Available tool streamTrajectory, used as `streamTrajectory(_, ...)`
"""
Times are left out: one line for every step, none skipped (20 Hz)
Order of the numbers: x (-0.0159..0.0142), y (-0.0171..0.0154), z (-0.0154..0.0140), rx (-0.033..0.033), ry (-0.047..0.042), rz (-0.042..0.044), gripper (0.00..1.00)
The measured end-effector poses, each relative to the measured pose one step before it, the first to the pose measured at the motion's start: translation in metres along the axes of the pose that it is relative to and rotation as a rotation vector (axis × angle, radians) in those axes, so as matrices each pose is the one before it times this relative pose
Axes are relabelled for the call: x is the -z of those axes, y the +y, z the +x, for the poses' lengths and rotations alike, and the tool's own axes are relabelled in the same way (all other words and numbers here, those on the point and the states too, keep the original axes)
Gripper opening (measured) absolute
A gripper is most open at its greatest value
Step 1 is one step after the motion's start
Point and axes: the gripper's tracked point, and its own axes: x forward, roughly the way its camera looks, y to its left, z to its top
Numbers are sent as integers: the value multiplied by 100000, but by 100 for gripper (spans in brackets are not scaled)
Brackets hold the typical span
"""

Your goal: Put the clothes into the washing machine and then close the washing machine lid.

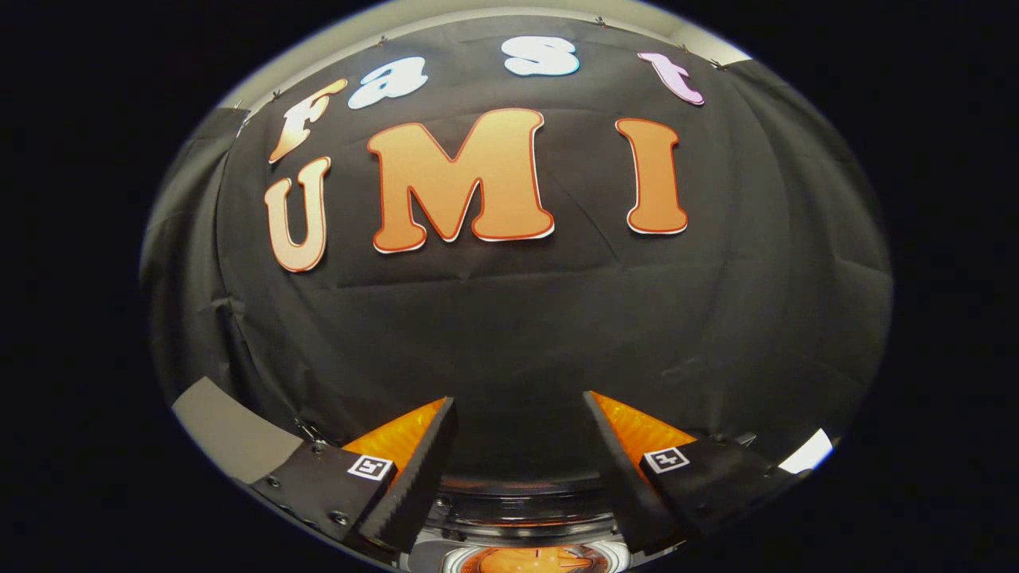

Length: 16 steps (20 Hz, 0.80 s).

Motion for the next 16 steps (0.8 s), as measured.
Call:
streamTrajectory(465,-97,322,51,1364,-55,98)
streamTrajectory(514,-116,263,47,1617,-139,99)
streamTrajectory(394,23,361,-134,1203,-251,99)
streamTrajectory(334,-20,230,133,835,-586,99)
streamTrajectory(315,52,213,28,691,-698,99)
streamTrajectory(157,184,178,-138,322,-406,99)
streamTrajectory(124,163,64,-301,253,-201,99)
streamTrajectory(133,131,-5,-262,178,-199,99)
streamTrajectory(124,21,79,-66,219,-248,99)
streamTrajectory(165,100,114,-83,376,-161,99)
streamTrajectory(74,53,93,-267,222,-83,99)
streamTrajectory(73,63,143,-20,230,-81,99)
streamTrajectory(128,23,43,80,200,-36,99)
streamTrajectory(196,2,144,33,285,-86,99)
streamTrajectory(194,-74,254,314,643,-68,99)
streamTrajectory(422,-26,173,189,845,20,99)
